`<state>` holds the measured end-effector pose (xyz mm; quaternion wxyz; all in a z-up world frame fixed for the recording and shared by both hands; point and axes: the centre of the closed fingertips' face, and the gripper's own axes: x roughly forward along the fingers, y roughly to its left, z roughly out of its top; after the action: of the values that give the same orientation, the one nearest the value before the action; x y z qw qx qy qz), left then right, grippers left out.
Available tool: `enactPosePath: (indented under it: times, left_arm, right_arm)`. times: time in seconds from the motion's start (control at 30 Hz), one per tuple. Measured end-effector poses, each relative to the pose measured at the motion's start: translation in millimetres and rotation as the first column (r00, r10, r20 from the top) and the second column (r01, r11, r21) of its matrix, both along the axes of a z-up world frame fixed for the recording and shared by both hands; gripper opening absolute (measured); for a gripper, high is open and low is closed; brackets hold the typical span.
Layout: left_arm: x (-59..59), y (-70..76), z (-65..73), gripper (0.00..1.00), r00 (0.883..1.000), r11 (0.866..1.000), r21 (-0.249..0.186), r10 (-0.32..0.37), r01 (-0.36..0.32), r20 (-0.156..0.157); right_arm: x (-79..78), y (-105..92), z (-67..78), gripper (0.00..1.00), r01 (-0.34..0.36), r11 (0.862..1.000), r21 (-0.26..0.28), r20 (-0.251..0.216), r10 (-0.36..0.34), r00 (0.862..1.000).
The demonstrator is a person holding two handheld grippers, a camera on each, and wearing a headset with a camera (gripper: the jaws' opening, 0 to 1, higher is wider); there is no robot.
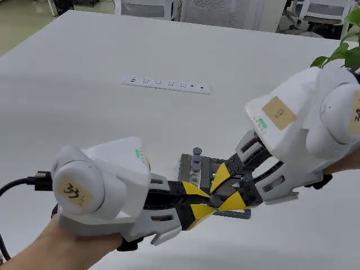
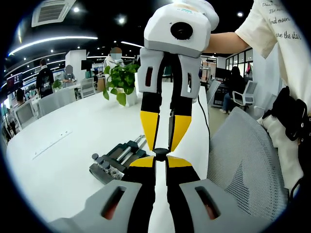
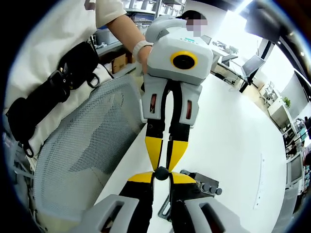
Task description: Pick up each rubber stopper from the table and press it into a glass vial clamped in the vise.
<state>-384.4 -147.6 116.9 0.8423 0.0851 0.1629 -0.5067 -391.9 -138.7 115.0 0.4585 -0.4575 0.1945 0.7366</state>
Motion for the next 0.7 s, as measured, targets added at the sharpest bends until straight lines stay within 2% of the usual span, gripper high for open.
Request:
enactPosePath:
  times: [0.27,0.3,0.37,0.5,0.53,0.7]
  left_arm:
    - [-1.1,-2.4,-2.8,0.03,1.000,1.000,-0.001,-0.002,0.002,-0.002]
    - [-1.8,-3.0,-3.7,0.03,1.000,1.000,-0.006,-0.004,0.004,-0.014]
    - [-1.4,-2.9,-4.4,0.03,1.000,1.000,-0.003,-0.004,0.004,-0.006]
    - [-1.6,-3.1,-5.8,0.03,1.000,1.000,-0.005,-0.007,0.007,-0.011]
    - [-1.2,-2.7,-5.4,0.03,1.000,1.000,0.005,-0.009,0.008,0.006]
    - [-2.4,-3.0,-6.0,0.03,1.000,1.000,-0.001,-0.016,0.016,-0.003]
  right_arm:
    - [-1.1,-1.5,-2.7,0.06,0.004,1.000,-0.015,-0.018,-0.004,1.000]
    - [-1.8,-2.2,-3.4,0.06,0.005,1.000,-0.022,-0.027,-0.006,1.000]
    - [-1.8,-2.3,-4.3,0.06,0.003,1.000,-0.023,-0.026,-0.003,1.000]
    - [-2.2,-2.4,-5.8,0.06,0.001,1.000,-0.030,-0.033,-0.002,0.999]
    - [-1.7,-1.8,-5.7,0.06,-0.002,1.000,-0.027,-0.029,0.001,1.000]
    - [-2.8,-2.0,-6.5,0.07,-0.010,1.000,-0.029,-0.033,0.009,0.999]
